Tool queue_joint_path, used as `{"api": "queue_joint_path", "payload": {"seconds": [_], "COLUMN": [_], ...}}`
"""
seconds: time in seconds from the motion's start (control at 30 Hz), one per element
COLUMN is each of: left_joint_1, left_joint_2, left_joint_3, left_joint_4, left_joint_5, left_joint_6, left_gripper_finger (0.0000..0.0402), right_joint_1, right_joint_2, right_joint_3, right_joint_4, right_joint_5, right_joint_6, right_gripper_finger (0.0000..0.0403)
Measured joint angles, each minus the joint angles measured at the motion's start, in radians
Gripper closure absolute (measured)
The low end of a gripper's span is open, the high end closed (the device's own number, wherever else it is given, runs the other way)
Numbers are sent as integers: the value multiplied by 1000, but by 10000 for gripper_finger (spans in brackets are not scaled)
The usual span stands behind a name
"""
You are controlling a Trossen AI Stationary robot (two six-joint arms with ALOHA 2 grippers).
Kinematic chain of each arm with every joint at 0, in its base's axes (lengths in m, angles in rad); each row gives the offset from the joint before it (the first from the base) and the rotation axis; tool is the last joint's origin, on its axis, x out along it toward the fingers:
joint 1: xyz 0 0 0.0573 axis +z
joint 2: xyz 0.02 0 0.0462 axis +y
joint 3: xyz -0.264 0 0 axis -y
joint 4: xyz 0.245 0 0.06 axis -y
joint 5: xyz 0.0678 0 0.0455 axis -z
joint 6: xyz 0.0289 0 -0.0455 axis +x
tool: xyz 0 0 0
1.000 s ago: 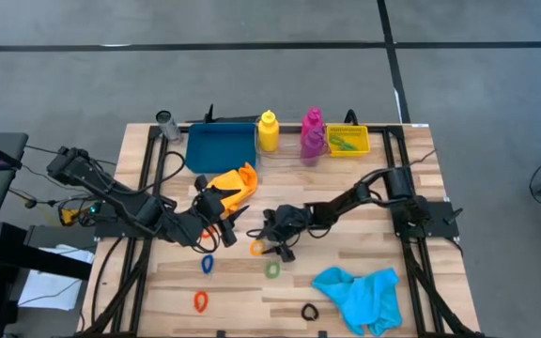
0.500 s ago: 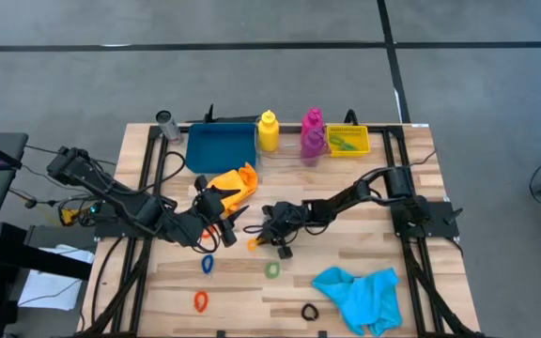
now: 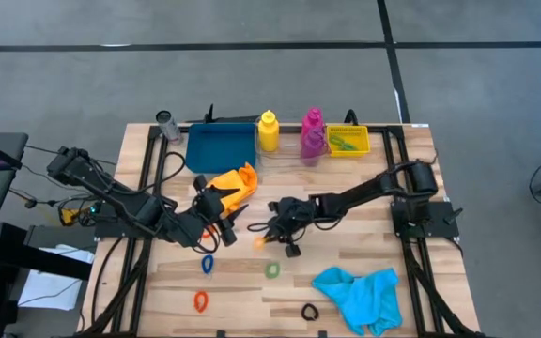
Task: Pick & Place Sports Items
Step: Put the yellow spring keychain into the yellow bin
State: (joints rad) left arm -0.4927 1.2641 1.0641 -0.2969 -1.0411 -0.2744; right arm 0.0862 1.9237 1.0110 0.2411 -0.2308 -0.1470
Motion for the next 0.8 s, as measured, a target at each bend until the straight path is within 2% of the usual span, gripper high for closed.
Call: {"api": "queue_joint_path", "payload": {"seconds": [0.13, 0.27, 0.53, 0.67, 0.8], "left_joint_1": [0, 0, 17, 42, 85], "left_joint_2": [0, 0, 0, 0, 0], "left_joint_3": [0, 0, 0, 0, 0], "left_joint_4": [-26, -27, -50, -59, -52], "left_joint_5": [-54, -55, -58, -58, -58], "left_joint_6": [-4, -16, -14, 6, 30], "left_gripper_finger": [192, 192, 192, 192, 192], "right_joint_1": [-1, 0, -5, -3, -11], "right_joint_2": [-98, -187, -380, -452, -519], "right_joint_3": [0, 1, 3, -12, -106], "right_joint_4": [-112, -192, -394, -515, -556], "right_joint_5": [91, 214, 591, 715, 796], "right_joint_6": [5, 12, 218, 311, 369], "right_gripper_finger": [365, 370, 370, 370, 371]}}
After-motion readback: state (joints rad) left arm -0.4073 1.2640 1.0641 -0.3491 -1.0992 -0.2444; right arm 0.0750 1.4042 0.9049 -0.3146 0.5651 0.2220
